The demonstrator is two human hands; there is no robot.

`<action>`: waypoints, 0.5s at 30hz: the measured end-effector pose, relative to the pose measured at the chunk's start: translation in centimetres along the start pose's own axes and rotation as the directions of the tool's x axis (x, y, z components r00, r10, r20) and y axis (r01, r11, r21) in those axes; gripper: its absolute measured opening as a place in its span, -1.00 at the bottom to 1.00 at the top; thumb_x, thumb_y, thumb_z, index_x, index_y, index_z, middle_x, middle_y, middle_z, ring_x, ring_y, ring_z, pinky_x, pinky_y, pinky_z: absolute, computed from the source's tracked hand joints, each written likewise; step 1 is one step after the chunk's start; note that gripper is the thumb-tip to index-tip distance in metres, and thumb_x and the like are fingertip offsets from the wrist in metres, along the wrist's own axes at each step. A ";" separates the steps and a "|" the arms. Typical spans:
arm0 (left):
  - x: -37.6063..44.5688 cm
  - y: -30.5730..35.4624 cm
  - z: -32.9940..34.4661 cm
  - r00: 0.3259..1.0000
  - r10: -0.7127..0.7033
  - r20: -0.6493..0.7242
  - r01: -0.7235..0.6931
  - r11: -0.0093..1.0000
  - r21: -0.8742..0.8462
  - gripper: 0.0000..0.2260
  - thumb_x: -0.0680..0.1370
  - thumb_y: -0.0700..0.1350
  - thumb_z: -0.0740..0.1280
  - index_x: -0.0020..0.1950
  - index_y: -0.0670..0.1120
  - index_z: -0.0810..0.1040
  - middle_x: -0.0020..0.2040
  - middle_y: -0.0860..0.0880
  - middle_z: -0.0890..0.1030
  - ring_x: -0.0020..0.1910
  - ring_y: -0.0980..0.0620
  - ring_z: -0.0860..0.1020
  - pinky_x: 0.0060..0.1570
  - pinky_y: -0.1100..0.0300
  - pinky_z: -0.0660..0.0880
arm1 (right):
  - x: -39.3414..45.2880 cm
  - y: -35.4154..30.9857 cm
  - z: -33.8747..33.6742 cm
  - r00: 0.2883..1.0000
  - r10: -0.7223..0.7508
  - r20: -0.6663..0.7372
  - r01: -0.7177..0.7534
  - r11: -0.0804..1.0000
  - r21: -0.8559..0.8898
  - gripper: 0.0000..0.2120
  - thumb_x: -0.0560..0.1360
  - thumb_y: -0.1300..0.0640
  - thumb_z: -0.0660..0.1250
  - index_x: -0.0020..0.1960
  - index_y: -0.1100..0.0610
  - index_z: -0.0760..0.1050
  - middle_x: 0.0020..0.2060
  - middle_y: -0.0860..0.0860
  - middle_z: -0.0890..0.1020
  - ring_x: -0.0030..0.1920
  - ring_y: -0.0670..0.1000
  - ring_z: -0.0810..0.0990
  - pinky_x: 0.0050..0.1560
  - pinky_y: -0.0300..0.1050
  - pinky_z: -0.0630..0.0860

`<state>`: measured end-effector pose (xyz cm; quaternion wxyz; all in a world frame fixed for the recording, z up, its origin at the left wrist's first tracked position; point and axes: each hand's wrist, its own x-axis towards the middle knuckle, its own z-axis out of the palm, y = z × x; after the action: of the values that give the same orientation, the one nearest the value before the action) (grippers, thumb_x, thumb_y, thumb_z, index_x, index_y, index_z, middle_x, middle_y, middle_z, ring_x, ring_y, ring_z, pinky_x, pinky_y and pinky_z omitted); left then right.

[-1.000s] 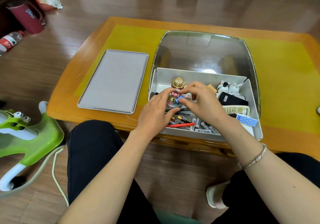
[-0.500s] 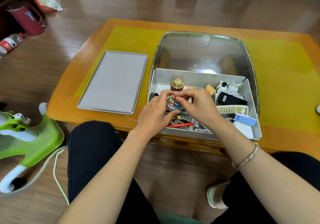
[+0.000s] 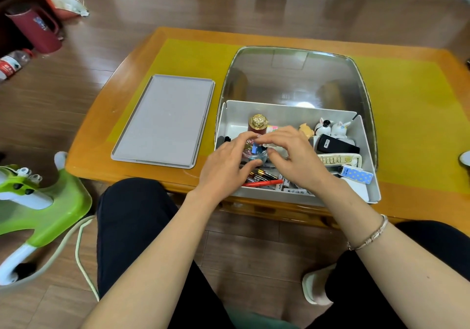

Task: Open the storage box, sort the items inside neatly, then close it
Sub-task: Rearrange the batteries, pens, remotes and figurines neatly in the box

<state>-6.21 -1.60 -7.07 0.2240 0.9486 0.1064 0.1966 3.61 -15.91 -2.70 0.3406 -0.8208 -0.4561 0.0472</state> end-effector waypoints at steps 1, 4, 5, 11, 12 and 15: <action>0.0 0.0 0.0 1.000 0.003 -0.003 -0.003 1.000 0.000 -0.49 0.51 0.13 0.35 0.40 0.12 0.23 0.11 0.03 0.62 0.01 0.03 0.59 -0.23 0.41 0.31 | 0.0 -0.1 -0.1 1.000 0.009 0.002 -0.009 1.000 0.013 -0.70 0.51 0.25 0.25 0.18 0.03 0.59 0.09 -0.07 0.61 0.18 -0.08 0.43 0.25 0.03 0.31; 0.0 0.1 0.1 1.000 -0.007 -0.011 0.007 1.000 -0.010 -0.49 0.51 0.13 0.36 0.37 0.13 0.21 0.10 0.02 0.62 -0.01 0.02 0.60 -0.30 0.47 0.26 | -0.1 0.0 -0.1 0.999 0.034 -0.021 -0.035 0.999 -0.020 -0.68 0.51 0.26 0.24 0.20 0.03 0.57 0.15 -0.07 0.59 0.23 -0.08 0.40 0.28 -0.02 0.23; 0.1 0.1 0.1 1.000 -0.020 -0.010 0.020 1.000 -0.021 -0.49 0.50 0.13 0.36 0.35 0.13 0.20 0.09 0.02 0.62 -0.02 0.03 0.60 -0.32 0.50 0.23 | -0.2 0.1 -0.1 0.999 0.034 -0.041 -0.036 0.999 -0.039 -0.68 0.51 0.27 0.25 0.19 0.03 0.58 0.17 -0.06 0.58 0.24 -0.06 0.40 0.28 -0.03 0.21; 0.1 -0.3 0.5 0.997 -0.078 0.016 0.078 0.997 -0.026 -0.59 0.49 0.18 0.34 0.20 0.08 0.25 0.07 0.01 0.60 -0.08 0.09 0.57 -0.37 0.47 0.27 | -0.8 0.1 0.0 0.992 -0.043 -0.117 0.040 0.999 -0.033 -0.74 0.46 0.29 0.28 0.07 0.10 0.64 0.03 -0.01 0.58 0.11 0.01 0.46 0.17 -0.05 0.29; 0.1 -0.4 0.5 0.996 -0.082 0.018 0.082 0.996 -0.018 -0.61 0.49 0.19 0.34 0.18 0.06 0.28 0.07 0.02 0.59 -0.11 0.12 0.54 -0.38 0.47 0.26 | -0.8 0.1 0.1 0.994 -0.053 -0.096 0.048 0.997 -0.053 -0.75 0.45 0.28 0.28 0.04 0.10 0.65 0.02 -0.02 0.59 0.11 0.02 0.47 0.15 -0.03 0.29; 0.1 -0.5 0.7 0.998 -0.060 0.012 0.060 0.998 -0.005 -0.65 0.49 0.17 0.36 0.12 0.01 0.37 0.03 0.03 0.58 -0.14 0.19 0.43 -0.37 0.47 0.25 | -0.8 0.0 0.4 0.996 -0.072 -0.045 0.066 0.991 -0.116 -0.76 0.43 0.20 0.25 -0.02 0.10 0.67 0.00 -0.04 0.63 0.10 0.04 0.48 0.10 0.02 0.29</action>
<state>-5.91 -1.37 -7.87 0.2331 0.9455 0.1328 0.1846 3.04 -16.34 -3.17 0.3056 -0.8236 -0.4776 -0.0109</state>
